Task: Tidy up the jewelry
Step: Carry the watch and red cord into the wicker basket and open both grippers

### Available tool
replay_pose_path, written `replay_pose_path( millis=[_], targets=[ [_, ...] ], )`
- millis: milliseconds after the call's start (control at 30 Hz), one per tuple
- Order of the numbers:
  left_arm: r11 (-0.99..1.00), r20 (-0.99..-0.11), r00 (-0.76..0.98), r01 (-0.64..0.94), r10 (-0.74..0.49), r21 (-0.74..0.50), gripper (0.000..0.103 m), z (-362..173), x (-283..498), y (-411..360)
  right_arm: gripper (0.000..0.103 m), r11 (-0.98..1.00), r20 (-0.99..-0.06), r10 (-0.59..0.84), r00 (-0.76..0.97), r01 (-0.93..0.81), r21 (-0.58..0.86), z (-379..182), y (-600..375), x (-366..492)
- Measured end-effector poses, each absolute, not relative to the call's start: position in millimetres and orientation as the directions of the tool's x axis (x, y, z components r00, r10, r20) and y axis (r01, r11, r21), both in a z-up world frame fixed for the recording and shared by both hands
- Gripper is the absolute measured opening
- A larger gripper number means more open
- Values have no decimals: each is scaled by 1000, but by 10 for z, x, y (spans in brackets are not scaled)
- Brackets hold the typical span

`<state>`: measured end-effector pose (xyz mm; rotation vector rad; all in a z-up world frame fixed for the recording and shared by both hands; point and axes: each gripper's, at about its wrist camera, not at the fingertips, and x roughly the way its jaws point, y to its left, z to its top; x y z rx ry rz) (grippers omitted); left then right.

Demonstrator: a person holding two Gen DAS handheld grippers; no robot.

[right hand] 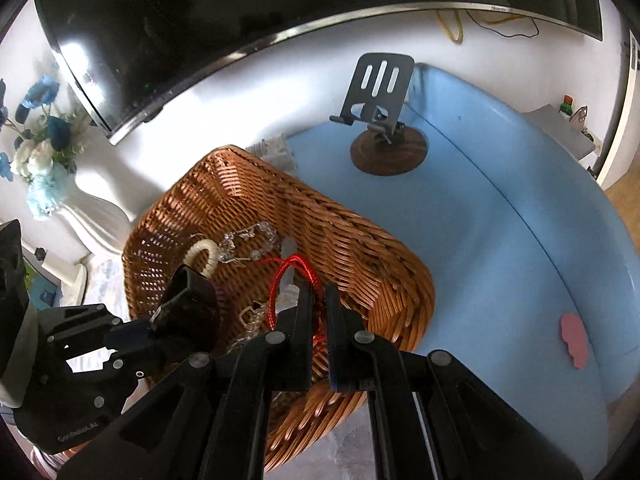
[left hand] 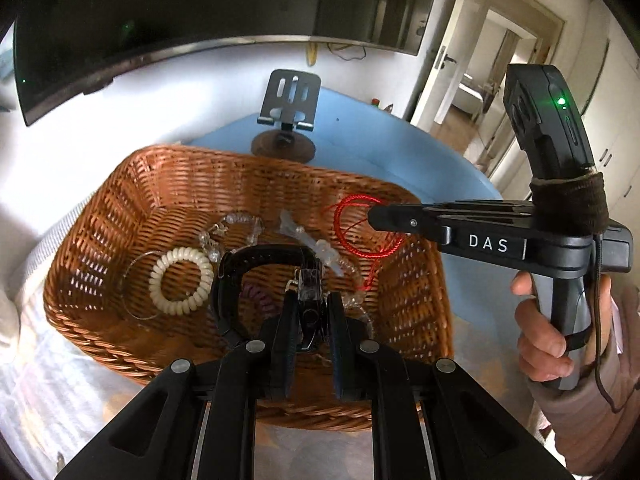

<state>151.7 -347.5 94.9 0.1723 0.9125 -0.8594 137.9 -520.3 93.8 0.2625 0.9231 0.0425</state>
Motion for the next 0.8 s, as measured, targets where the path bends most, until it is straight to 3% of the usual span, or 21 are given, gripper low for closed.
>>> replay_pose_path(
  millis=[333, 500, 800],
  targets=[
    [657, -757, 292, 718, -585, -230, 16, 931, 1519, -3530, 10, 958, -781, 176, 600, 80, 277, 951, -5234, 1357],
    [652, -689, 320, 700, -650, -290, 35, 1268, 1422, -3232, 14, 952, -768, 177, 615, 92, 292, 1100, -5286, 1229],
    [714, -627, 446, 648, -638, -265, 43, 1787, 1017, -2506, 14, 957, -736, 186, 651, 51, 286, 1526, -5047, 957]
  ],
)
